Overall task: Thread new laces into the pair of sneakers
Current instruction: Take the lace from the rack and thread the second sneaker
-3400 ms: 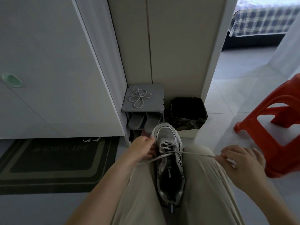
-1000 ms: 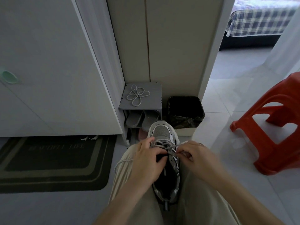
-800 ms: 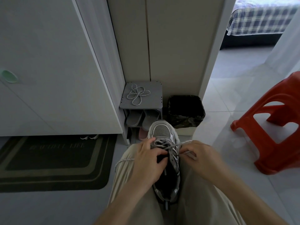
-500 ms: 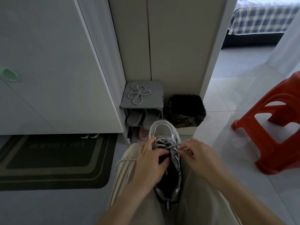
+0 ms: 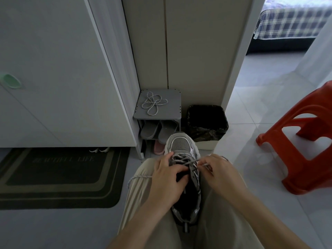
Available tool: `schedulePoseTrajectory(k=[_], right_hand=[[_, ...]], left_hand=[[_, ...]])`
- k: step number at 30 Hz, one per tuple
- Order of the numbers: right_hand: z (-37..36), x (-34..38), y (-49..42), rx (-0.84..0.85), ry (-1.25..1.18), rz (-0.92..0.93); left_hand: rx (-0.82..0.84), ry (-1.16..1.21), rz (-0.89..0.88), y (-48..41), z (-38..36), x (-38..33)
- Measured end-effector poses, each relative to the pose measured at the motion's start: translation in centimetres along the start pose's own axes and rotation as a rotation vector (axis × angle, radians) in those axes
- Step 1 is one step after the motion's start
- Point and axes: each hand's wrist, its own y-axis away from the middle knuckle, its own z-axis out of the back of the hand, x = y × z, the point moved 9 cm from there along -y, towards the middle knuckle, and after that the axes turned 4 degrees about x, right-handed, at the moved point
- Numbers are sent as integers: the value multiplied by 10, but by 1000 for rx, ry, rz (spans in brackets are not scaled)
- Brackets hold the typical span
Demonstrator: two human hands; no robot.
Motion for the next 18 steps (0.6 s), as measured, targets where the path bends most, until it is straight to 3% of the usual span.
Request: schedulePoseTrajectory(k=[11,18], right_hand=[[-8,10,-2,42,-14,16],[-8,15,3,144,4,-20]], left_hand=[[-4,-12,5,-2,0,1],[-121,-86,-81,-2,9,-4]])
